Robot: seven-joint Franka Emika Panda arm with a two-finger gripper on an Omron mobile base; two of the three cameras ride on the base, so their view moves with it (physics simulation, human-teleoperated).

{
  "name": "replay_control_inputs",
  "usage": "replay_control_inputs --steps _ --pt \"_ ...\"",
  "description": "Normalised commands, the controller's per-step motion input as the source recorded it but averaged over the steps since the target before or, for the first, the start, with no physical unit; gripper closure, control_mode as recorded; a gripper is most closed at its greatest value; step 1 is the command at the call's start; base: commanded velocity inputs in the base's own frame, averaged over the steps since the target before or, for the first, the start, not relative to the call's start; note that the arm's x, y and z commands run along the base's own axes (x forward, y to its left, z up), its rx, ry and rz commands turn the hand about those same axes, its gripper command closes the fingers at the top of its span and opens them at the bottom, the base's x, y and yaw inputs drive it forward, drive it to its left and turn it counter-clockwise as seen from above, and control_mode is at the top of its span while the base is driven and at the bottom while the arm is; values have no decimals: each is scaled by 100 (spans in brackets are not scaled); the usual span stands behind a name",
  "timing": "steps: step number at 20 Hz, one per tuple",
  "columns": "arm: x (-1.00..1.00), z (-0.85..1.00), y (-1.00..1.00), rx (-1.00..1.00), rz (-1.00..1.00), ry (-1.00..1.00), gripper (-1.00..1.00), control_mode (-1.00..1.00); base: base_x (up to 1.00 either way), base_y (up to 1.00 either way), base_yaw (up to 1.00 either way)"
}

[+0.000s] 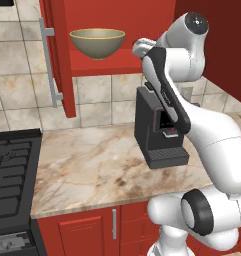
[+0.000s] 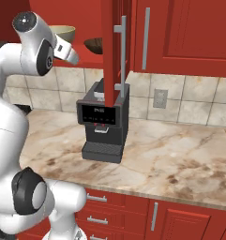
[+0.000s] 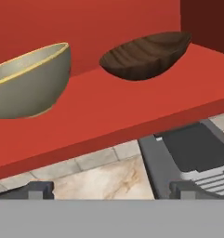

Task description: Take the smaller bowl and place it next to the appetizer plate on the dining counter , and place the larger bowl next to the plate with cooked food.

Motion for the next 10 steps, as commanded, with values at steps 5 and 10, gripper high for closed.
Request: replay_control_inputs --steps 5,10 --pt "52 53 1 12 -5 -35 -100 -100 0 0 0" --pt "55 45 4 20 -1 -15 -100 -100 0 0 0"
